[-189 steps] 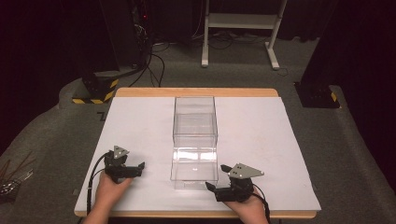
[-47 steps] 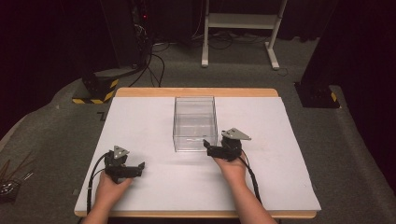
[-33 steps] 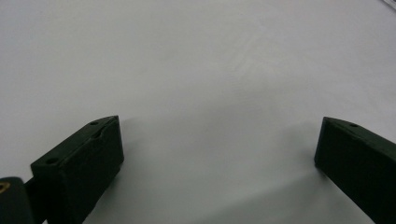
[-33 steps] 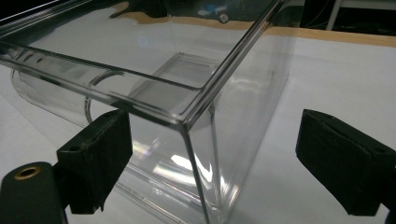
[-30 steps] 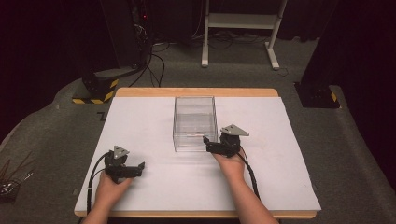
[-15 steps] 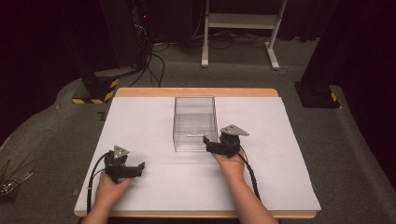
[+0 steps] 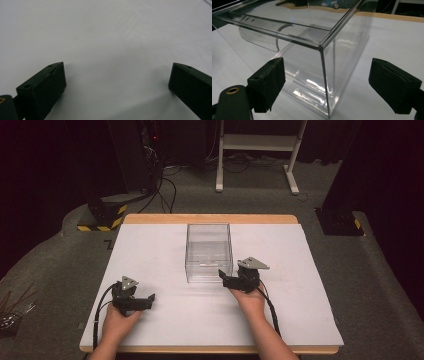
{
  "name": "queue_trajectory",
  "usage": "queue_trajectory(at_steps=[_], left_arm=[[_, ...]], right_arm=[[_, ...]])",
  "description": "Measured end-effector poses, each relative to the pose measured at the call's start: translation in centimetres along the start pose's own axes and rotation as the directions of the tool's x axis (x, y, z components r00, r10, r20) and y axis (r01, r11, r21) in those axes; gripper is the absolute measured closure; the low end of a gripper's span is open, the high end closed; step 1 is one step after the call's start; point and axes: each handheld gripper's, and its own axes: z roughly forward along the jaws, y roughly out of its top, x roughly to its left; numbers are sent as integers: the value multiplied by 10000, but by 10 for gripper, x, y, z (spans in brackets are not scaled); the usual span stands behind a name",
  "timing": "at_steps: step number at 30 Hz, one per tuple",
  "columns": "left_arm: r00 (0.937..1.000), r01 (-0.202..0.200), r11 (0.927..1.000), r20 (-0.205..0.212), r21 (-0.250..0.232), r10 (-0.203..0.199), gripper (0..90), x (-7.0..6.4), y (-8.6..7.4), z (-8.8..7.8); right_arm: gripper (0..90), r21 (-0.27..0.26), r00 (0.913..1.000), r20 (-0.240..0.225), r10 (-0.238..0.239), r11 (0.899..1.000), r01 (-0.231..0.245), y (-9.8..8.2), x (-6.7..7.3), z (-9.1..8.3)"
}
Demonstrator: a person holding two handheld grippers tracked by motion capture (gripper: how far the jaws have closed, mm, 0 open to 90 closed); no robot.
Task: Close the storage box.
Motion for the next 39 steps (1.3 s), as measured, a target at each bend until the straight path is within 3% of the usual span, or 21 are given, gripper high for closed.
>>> queue_trajectory(at_steps=[23,29,33,35,36,39], left_arm=[[10000,3,10000,3,-2,-3,13,0,0,0],[10000,0,10000,2,-4,0,13,0,0,0],[10000,-40,10000,-12,-2,40,13,0,0,0],[10000,-5,10000,2,-4,5,13,0,0,0],[10000,-7,10000,0,-5,7,13,0,0,0],[10000,-41,10000,-13,-4,41,13,0,0,0]], right_arm=[[139,-111,9998,-95,-156,9998,155,-27,-1,-46],[140,13,9996,214,-162,9999,162,-36,-16,-64],[141,386,9971,757,-90,9992,60,-47,-37,-82],[142,471,9964,849,-47,9989,7,-49,-41,-85],[142,838,9931,1171,-61,9965,-37,-54,-52,-93],[142,1286,9895,1435,-144,9917,-42,-59,-62,-99]])
